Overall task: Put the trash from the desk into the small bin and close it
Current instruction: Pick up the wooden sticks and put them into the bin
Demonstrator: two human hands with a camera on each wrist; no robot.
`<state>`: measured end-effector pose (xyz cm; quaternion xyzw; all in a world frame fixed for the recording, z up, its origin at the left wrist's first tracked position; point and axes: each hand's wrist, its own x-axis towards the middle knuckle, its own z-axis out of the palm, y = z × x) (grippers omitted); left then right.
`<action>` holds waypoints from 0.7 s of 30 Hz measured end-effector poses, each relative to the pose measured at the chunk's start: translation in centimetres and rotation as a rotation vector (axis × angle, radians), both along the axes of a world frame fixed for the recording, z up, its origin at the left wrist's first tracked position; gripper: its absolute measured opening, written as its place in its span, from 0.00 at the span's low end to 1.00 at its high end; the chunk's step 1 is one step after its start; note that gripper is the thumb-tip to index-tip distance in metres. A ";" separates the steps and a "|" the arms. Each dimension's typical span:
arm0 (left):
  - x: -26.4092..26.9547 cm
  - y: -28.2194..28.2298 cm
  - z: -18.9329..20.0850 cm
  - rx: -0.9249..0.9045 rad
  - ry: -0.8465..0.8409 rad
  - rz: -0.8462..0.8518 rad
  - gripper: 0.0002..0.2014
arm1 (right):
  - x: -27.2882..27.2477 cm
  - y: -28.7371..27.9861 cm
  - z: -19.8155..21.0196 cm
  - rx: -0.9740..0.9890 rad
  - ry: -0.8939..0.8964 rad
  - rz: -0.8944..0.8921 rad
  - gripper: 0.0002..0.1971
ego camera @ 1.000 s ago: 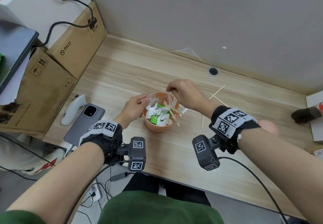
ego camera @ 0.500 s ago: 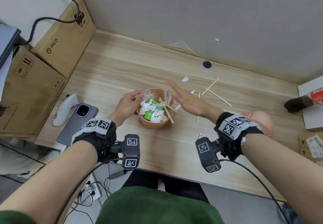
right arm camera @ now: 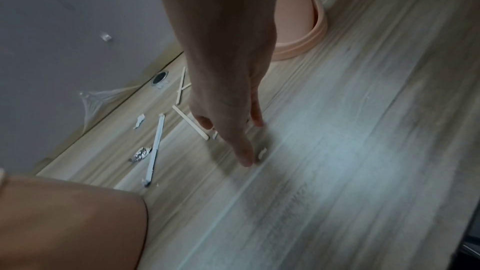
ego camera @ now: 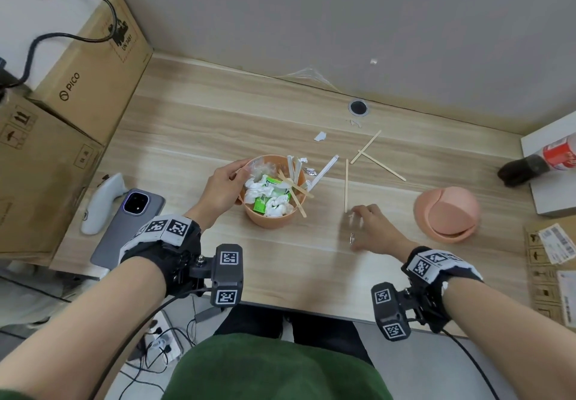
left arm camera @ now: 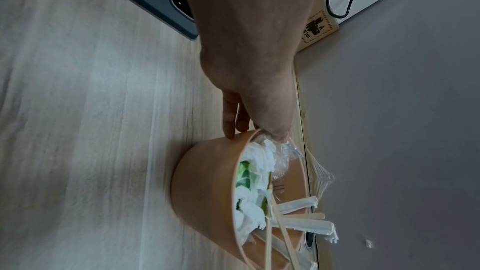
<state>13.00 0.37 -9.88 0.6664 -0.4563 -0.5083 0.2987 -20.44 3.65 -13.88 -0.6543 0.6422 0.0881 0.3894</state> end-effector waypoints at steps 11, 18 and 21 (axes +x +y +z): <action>0.0 0.2 -0.1 -0.005 -0.018 0.007 0.15 | 0.5 0.3 -1.3 -0.186 0.052 0.092 0.11; -0.1 0.1 -0.1 -0.011 -0.020 0.006 0.15 | -1.6 1.1 -1.0 -0.120 0.023 -0.018 0.11; -0.2 0.2 -0.1 -0.022 -0.025 0.007 0.14 | -2.9 1.8 -0.5 -0.131 -0.001 -0.100 0.10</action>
